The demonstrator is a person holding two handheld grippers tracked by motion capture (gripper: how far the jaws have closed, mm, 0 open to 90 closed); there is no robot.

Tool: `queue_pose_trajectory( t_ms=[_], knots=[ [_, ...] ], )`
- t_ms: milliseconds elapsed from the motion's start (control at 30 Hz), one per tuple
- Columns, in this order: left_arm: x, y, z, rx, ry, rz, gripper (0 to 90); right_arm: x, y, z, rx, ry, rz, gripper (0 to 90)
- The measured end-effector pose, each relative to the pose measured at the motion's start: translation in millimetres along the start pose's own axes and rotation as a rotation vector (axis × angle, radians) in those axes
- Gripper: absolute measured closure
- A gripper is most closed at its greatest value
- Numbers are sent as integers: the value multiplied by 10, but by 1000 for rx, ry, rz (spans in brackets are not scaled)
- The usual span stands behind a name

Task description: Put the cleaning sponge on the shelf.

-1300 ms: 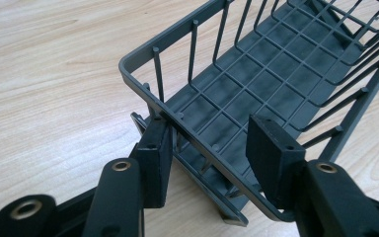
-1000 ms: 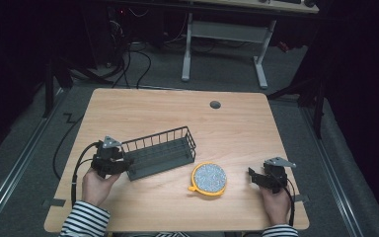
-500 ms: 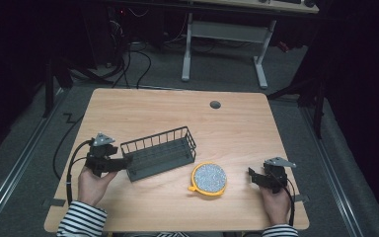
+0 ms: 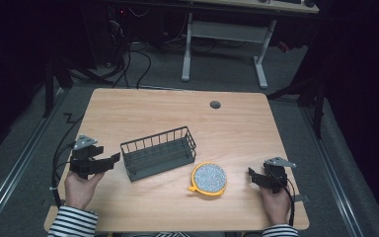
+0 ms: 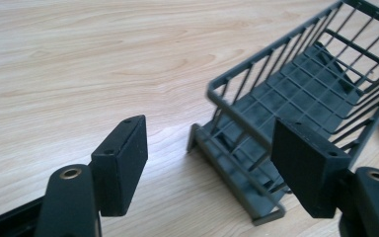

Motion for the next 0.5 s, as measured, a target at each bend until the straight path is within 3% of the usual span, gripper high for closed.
queue_pose_trajectory(
  t_ms=[200,500],
  knots=[
    [-106,-81,162,23,-53,-23,312,0,0,1,0,1,0,323],
    [-380,-17,375,80,-103,3,317,0,0,1,0,0,0,323]
  ],
)
Point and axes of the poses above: each handheld gripper's, and its own axes: y roughly forward along the jaws, x roughly out of its top, z roughly to its left, the point moved 8 cm from there along y, roughly forward along the jaws, and after that the axes turned 1 degree about x, right-handed, at the moved point
